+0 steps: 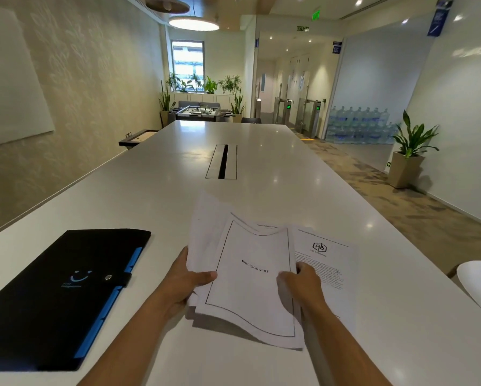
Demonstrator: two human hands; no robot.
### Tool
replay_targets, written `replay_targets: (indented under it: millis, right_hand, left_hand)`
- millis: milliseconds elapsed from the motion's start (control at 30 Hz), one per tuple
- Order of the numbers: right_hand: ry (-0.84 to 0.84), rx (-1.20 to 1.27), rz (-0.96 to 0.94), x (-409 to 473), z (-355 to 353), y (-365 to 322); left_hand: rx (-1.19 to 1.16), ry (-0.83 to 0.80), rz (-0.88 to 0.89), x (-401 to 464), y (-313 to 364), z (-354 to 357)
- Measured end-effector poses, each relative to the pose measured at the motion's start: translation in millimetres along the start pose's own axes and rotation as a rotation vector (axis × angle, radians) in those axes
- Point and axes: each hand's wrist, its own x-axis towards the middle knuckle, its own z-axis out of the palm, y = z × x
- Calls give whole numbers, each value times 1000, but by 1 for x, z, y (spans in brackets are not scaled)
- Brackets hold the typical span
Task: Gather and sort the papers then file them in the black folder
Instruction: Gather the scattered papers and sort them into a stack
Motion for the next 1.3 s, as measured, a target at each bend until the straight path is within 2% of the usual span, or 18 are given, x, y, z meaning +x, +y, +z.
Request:
replay_targets:
  millis: [133, 300, 400, 600, 800, 1033, 1133, 1300]
  right_hand:
    - [-60, 204, 9, 5, -6, -2]
    - [-368, 678, 115, 1, -19, -4]
    - [-478, 791, 108, 4, -27, 0]
    - [-405, 668, -59, 8, -39, -3]
    - [-503, 644, -68, 6, -41, 2]
    - [-414, 556, -111, 12, -34, 4]
    - [-389, 476, -164, 14, -41, 6]
    - [-221, 304, -376, 10, -47, -16]
  left_hand:
    - [-25, -39, 103, -4, 23, 5]
    - [-61, -114, 192, -6, 46, 10]
    - [-42, -157, 191, -8, 47, 12]
    - [42, -210, 150, -11, 35, 12]
    - [92, -267, 93, -12, 32, 13]
    - [107, -353, 24, -12, 24, 16]
    - [138, -249, 74, -12, 25, 14]
    - [255, -12, 235, -5, 35, 16]
